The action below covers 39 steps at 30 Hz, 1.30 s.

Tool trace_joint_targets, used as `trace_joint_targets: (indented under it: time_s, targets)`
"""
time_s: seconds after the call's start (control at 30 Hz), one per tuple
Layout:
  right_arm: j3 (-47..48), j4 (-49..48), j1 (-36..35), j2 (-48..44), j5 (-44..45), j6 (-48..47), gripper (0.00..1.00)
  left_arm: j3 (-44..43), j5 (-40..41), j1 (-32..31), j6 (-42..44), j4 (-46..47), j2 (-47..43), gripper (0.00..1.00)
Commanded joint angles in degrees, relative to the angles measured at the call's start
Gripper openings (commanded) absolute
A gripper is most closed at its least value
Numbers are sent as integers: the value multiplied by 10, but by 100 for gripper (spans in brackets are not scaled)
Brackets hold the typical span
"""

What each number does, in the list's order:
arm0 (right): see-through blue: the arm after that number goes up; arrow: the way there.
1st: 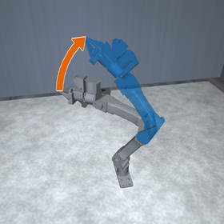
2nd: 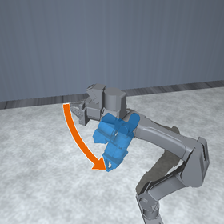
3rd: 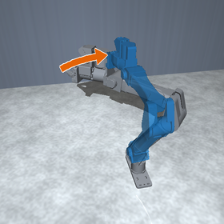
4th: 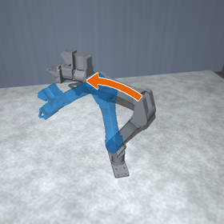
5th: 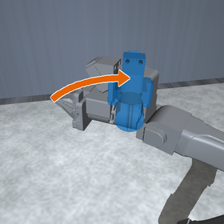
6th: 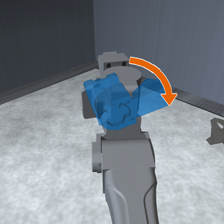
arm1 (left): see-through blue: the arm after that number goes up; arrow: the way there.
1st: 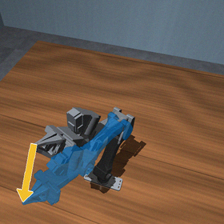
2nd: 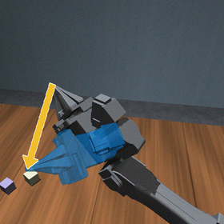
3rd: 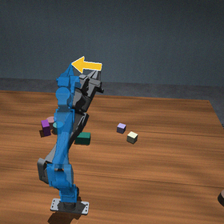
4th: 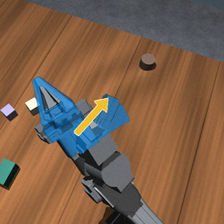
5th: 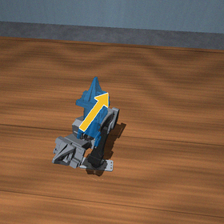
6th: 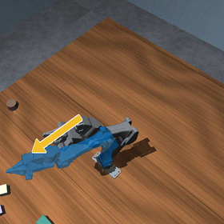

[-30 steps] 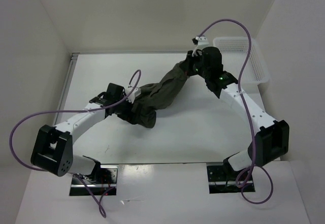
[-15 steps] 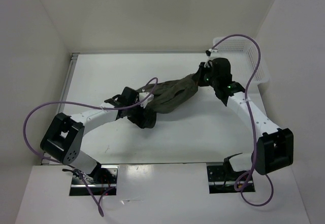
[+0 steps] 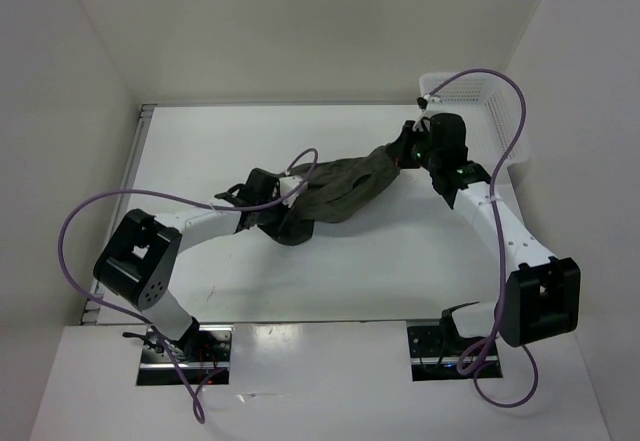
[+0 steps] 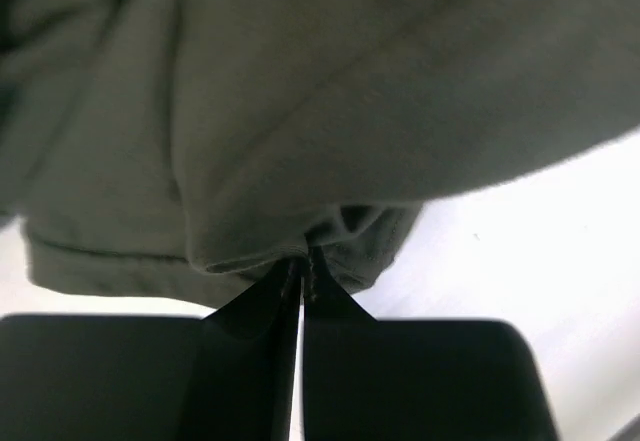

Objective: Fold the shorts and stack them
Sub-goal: Flatten the shorts out

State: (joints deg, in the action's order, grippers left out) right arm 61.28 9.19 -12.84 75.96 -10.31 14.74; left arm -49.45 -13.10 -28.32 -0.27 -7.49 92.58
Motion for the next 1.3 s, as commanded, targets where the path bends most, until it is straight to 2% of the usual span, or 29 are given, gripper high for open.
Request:
trace_joint_targets:
  time_s: [0.0,0.1,0.13,0.23,0.33,0.43,0.53,0.6,0.67,0.7,0.73,0.77,0.8,0.83,0.87,0.9,0.97,1.07,1.2,1.27]
  targets:
    - [10,-56,24,-17,-26,6,0,-42,57,0,3,48,1,0]
    - [57,-64,36,12,-40,12,0,-86,120,36,3,54,-5,0]
    - [74,-64,42,36,-40,12,0,-109,129,75,3,43,-6,0]
    - [155,-58,48,86,-59,19,0,-233,129,152,3,-13,0,0]
    - [226,-65,48,113,-74,26,0,-295,139,173,3,-50,-21,0]
    - [245,-65,48,113,-88,32,0,-276,153,179,3,-88,-67,0]
    - [202,-65,48,96,-94,39,0,-192,165,151,3,-144,-116,0]
    - [136,-47,42,70,-94,51,1,-114,165,123,3,-185,-153,0]
    - [65,-22,42,44,-78,69,19,-74,132,103,3,-244,-182,3]
    - [43,-10,42,36,-73,96,27,-45,116,103,3,-265,-191,8]
    - [5,1,42,29,-73,105,30,-34,100,98,3,-284,-198,23]
    - [-13,24,42,12,-73,111,45,-26,69,98,3,-318,-210,36]
    - [-29,35,42,2,-63,124,50,-19,58,98,3,-331,-210,46]
    - [-56,43,42,-9,-40,124,52,-7,50,98,3,-339,-218,50]
    - [-69,59,42,-35,-22,135,58,-1,50,98,3,-339,-223,53]
    - [-79,65,42,-49,-3,153,62,-1,50,98,3,-330,-224,53]
    - [-104,74,42,-76,46,173,65,6,58,110,3,-285,-211,55]
    - [-120,80,42,-104,81,222,65,-5,58,151,3,-235,-167,55]
    - [-144,114,42,-93,86,265,65,-32,58,200,3,-198,-97,56]
    - [-144,130,37,-79,86,272,65,-32,78,200,3,-190,-85,57]
